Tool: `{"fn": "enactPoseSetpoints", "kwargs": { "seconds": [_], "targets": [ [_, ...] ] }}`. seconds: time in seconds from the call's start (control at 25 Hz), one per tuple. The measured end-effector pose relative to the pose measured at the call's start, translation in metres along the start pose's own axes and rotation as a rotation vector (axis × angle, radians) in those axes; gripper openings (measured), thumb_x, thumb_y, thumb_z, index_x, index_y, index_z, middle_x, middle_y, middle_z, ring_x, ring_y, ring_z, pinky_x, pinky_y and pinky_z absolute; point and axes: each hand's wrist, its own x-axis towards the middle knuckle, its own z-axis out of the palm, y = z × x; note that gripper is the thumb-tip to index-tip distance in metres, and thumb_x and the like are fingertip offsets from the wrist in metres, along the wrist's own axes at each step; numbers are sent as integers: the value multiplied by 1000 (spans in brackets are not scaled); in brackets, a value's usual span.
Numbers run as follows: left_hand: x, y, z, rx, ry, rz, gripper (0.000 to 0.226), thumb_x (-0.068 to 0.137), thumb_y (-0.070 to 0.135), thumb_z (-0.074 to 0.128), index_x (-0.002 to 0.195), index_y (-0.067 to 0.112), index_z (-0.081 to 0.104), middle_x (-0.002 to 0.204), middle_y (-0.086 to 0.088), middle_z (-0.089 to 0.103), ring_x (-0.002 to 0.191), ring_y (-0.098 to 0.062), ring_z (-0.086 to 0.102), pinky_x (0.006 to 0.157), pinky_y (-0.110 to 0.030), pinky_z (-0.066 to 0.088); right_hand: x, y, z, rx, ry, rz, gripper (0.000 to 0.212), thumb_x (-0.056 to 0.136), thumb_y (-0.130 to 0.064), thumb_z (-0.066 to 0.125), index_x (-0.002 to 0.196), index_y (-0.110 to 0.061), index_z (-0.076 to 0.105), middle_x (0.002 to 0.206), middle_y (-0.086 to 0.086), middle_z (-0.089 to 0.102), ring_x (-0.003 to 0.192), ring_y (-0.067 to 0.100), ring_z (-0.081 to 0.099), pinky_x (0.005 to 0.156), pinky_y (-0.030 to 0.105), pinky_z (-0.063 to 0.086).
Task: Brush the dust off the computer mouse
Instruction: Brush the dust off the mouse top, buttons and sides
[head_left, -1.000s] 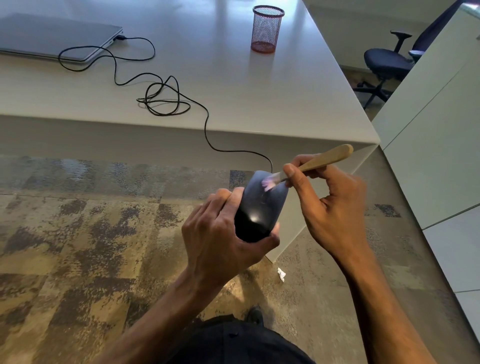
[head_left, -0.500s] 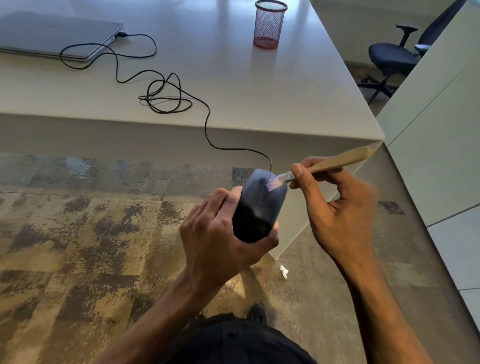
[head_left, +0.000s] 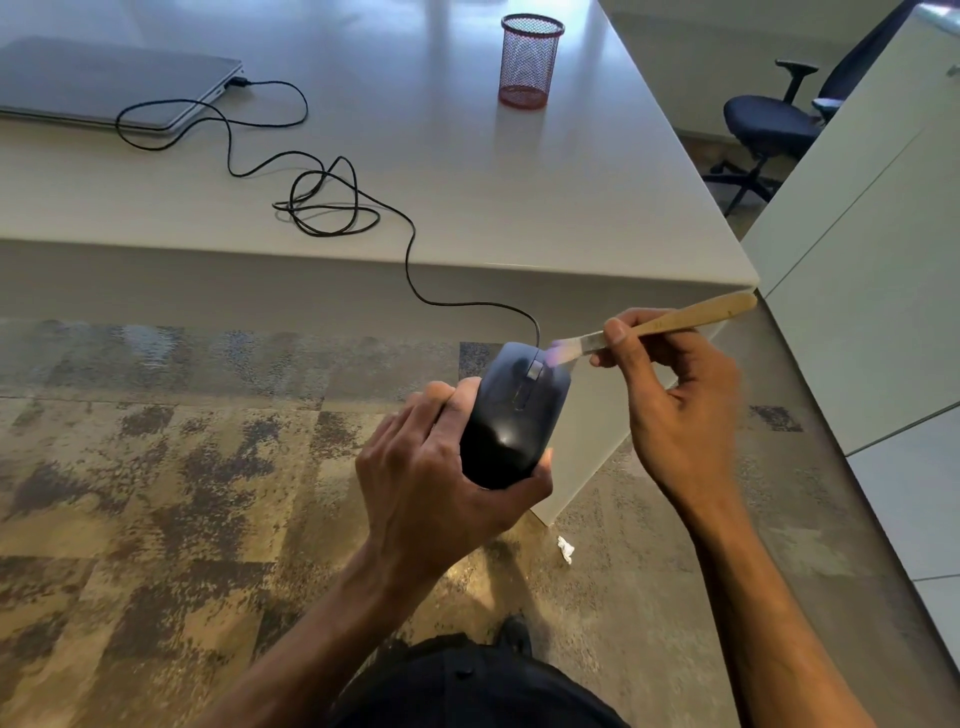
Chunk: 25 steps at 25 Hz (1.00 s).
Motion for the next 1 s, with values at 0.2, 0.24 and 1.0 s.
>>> {"fn": "enactPoseSetpoints", "kwargs": {
  "seconds": [0.2, 0.24, 1.0],
  "targets": [
    [-1, -2, 3, 6, -13, 4, 72, 69, 66, 62, 106, 5, 66, 81, -1, 62, 67, -13, 54, 64, -20, 41, -2, 2, 0, 109, 41, 18, 8, 95, -21, 57, 95, -20, 65, 84, -9, 69, 79, 5, 70, 78, 15, 53],
    [0, -2, 2, 7, -7, 2, 72, 69, 66, 61, 106, 5, 66, 81, -2, 62, 67, -12, 54, 64, -20, 40, -3, 0, 2, 133, 13, 22, 10, 95, -20, 57, 96, -16, 66, 82, -7, 70, 79, 7, 70, 79, 17, 53],
    [3, -3, 2, -11, 53, 87, 71, 69, 63, 65, 107, 3, 66, 86, -3, 64, 71, -13, 54, 64, -20, 43, 0, -5, 21, 58, -19, -11, 12, 97, -28, 52, 98, -24, 63, 89, -16, 67, 88, 2, 67, 81, 10, 49]
  ]
}}
